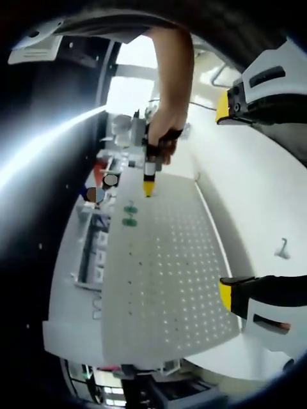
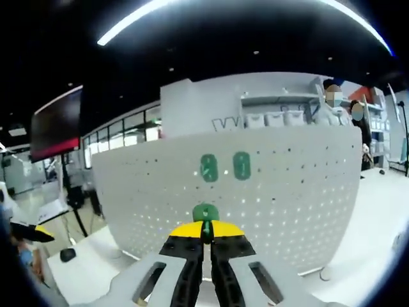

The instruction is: Insert the hook assembly into the mounting plate slot until the hook locks in place.

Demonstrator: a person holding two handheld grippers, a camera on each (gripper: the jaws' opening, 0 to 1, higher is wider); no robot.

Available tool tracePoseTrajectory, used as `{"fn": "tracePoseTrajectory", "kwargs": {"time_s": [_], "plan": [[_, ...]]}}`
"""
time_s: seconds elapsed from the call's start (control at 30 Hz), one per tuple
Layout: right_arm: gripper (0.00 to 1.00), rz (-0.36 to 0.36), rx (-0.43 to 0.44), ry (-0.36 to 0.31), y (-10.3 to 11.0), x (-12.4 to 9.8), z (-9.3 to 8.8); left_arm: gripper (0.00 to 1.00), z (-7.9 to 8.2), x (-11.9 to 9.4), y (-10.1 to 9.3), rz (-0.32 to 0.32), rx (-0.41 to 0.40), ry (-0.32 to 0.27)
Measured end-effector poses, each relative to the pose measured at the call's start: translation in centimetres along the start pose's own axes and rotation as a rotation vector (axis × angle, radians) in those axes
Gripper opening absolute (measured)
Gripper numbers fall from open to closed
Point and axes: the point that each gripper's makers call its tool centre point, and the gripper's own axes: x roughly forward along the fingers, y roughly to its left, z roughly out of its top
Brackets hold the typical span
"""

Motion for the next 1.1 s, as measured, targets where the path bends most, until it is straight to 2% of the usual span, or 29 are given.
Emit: {"fn": "tracePoseTrajectory", "kwargs": {"time_s": [0.13,0.4,0.7,0.87,1.1], "plan": [[0.00,-0.023,-0.006,-0.016,-1.2,0.7,0.8,1.00,-0.3,0.3,0.4,0.008,-0.006,0.007],[0.00,-0.074,-0.004,-0.024,-3.8,1.8,1.2,1.00,-0.7,0.3,1.0,0.022,-0.017,0.013],[0.00,-0.126,0.002,-0.065,-6.4,2.8,3.0,1.00,-0.9,0.3,1.7,0.035,-0.028,0.021],[0.00,-0.147,0.007,-0.093,-7.3,3.6,4.1,1.00,-1.0,0.4,1.9,0.037,-0.030,0.026],[0.00,-0.163,0.016,-0.119,-7.0,4.4,4.7,0.99,-0.9,0.5,2.0,0.042,-0.024,0.029]]}}
